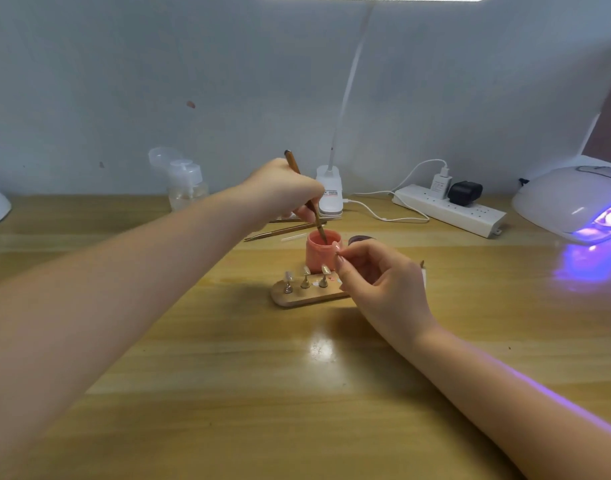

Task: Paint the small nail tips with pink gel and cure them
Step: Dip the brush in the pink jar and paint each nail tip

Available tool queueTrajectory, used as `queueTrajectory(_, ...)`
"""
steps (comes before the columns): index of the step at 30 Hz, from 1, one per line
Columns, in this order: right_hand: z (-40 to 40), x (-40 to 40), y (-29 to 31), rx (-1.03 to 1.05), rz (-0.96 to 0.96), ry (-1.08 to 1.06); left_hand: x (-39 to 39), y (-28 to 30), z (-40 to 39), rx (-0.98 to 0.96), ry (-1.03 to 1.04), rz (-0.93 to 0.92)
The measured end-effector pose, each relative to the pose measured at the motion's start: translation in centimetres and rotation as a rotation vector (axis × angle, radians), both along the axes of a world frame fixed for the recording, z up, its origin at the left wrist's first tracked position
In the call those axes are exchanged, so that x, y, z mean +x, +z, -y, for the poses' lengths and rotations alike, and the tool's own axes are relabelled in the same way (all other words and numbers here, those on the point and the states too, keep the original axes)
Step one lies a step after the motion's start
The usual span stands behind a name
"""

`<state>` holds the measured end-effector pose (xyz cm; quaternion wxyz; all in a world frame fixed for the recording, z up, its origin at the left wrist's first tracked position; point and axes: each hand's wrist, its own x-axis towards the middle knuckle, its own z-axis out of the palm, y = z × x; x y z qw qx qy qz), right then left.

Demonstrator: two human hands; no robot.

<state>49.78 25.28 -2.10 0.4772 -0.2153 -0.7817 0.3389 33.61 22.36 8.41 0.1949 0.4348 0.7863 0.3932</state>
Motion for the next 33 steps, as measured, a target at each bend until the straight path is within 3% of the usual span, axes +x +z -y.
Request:
queueTrajectory(5, -0.1, -0.1, -0.1, 0.042, 0.001, -0.009, 0.6, -1.4, -0.6, -0.135, -0.054, -0.036)
queueTrajectory(8, -0.1, -0.1, -0.1, 0.051, -0.004, -0.007, 0.1, -1.8, -0.4, -0.083, -0.016, 0.006)
queueTrajectory(15, 0.0, -0.1, 0.0, 0.056, 0.011, 0.005, -3.3, -1.8, 1.5, 0.037, 0.133, 0.323)
queueTrajectory(19, -0.1, 0.0, 0.1, 0.079, 0.034, 0.006, -4.7, -2.9, 2.6, 0.052, 0.177, 0.426)
queueTrajectory(23, -0.1, 0.0, 0.1, 0.08, 0.042, 0.004, -5.1, -3.8, 4.1, 0.193, 0.205, 0.442)
queueTrajectory(26, -0.1, 0.0, 0.0, 0.074, 0.035, -0.008, -3.9, -4.5, 5.5, 0.41, 0.141, 0.387)
queueTrajectory(29, -0.1, 0.0, 0.0, 0.059, 0.019, -0.022, -1.7, -5.8, 7.8, 0.607, 0.012, 0.145)
queueTrajectory(33, -0.1, 0.0, 0.0, 0.057, 0.016, -0.027, 1.2, -7.4, 10.3, 0.665, -0.132, -0.031)
